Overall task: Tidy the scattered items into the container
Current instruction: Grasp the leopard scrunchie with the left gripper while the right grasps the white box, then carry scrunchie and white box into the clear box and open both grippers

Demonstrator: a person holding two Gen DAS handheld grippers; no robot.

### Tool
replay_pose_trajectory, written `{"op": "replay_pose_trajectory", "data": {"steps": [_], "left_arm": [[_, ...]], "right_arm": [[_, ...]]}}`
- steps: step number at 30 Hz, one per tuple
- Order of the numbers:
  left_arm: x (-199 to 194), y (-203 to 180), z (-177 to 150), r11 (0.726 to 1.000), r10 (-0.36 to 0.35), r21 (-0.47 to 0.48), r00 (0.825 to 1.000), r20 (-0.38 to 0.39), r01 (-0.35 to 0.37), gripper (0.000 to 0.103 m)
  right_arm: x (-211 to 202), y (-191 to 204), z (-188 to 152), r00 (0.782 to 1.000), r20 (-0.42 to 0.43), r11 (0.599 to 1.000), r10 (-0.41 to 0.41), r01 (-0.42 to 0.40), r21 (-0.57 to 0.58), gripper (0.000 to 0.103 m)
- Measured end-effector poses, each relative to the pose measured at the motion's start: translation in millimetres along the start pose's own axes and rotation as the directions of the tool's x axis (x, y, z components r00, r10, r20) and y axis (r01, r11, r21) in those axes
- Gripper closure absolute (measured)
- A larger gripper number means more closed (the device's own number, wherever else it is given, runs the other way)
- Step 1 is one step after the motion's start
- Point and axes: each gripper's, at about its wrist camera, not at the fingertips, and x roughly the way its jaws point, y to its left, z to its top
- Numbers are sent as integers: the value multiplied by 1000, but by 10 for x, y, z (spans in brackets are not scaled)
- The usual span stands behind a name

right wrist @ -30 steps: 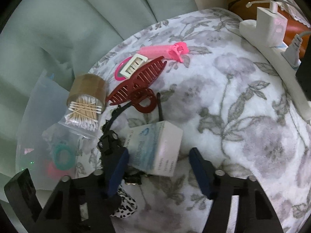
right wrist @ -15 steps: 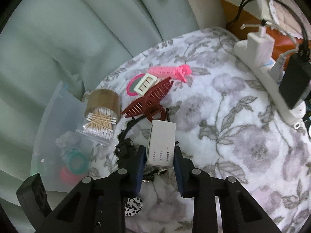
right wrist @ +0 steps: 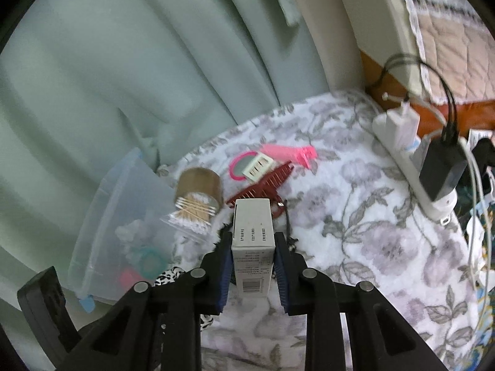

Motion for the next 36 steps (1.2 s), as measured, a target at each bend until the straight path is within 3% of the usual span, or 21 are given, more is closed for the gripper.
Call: {"op": "replay_pose_trajectory", "data": {"steps": [9,15,20,26,36], "left_arm": [[-613,84,265,1000,15,0,982,190,-15,81],[-990,269,376,999,42,-30,956,291,-35,81],[-1245,511,416,991,126,-76,929,349,-106,81],[-1463,911,386,976,196,-164,902,385,-142,81],[-1606,1534,303,940,278,-298,880,385,-167,81]], "right_arm": [[-455,430,127,993,102,994,56,-46,-98,76],[-736,825,228,980,155,978,121,-91,-190,76],[-858,1217,276,969,174,953,174,-122,-277,76],[-844,1587,261,960,158,923,229,-163,-347,76],[-542,2204,102,957,85,863,279,-211,-459,76]]}}
